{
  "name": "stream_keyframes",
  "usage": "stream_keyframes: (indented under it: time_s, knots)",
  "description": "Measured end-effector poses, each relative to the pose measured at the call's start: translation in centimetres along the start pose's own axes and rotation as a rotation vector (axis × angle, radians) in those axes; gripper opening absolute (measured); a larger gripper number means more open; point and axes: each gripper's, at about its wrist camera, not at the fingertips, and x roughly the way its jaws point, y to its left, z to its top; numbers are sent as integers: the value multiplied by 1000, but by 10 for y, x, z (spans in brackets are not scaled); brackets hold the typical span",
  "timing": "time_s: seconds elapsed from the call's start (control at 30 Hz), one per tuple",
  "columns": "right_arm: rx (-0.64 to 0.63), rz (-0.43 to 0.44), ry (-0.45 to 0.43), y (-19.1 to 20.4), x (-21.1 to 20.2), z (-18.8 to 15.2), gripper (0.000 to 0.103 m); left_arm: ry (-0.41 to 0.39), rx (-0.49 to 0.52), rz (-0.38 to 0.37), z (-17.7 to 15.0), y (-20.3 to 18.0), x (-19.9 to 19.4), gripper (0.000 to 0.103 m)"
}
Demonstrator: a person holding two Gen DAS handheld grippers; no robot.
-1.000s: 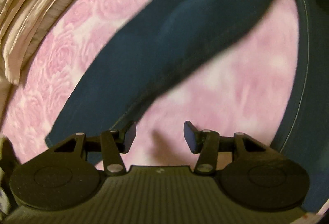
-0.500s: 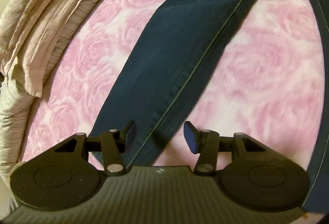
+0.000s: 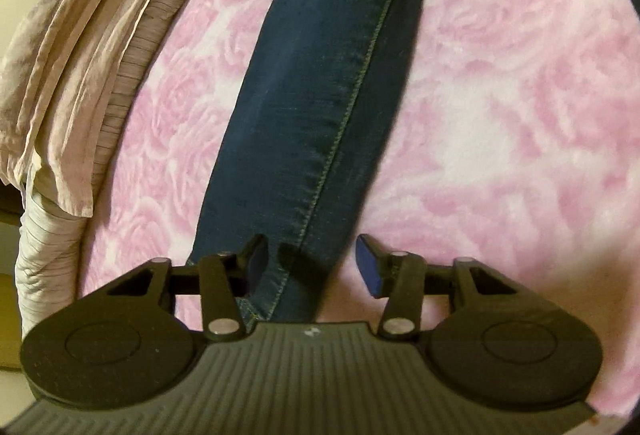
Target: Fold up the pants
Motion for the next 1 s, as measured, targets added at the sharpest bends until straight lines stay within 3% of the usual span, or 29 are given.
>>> stream_keyframes:
  time_s: [0.07,0.1,0.23,0.4,0.53,0.7,0.77,0.83,1.0]
  knots:
    - [-15,2,-5,6,0,0,55,12,17,-13,-1,1,3,0]
    - [-24,1,-7,9,-1,-1,55,16,22,-8,-2,2,3,0]
    - [-32,-4,-47,12,-15,7,55,-31,-15,38,-18,21,-24,0]
    - [28,-20,-29,2,-16,6,56,79,-64,-22,-34,24,-16,0]
    - [90,-29,-7,-10,-23,-2,58,101,-151,-24,-32,25,-30,0]
    - [108,-33,-26,-23,-53,-8,66,105,-366,-29,-19,33,-72,7]
    - [102,-35,-42,-31,-71,-10,75,108,-436,-28,-11,30,-93,12]
    - [82,-39,-65,-39,-90,-13,79,115,-526,-29,-1,24,-116,12]
    - [-31,-32,-82,-65,-136,-29,81,146,-737,-37,32,-11,-179,27]
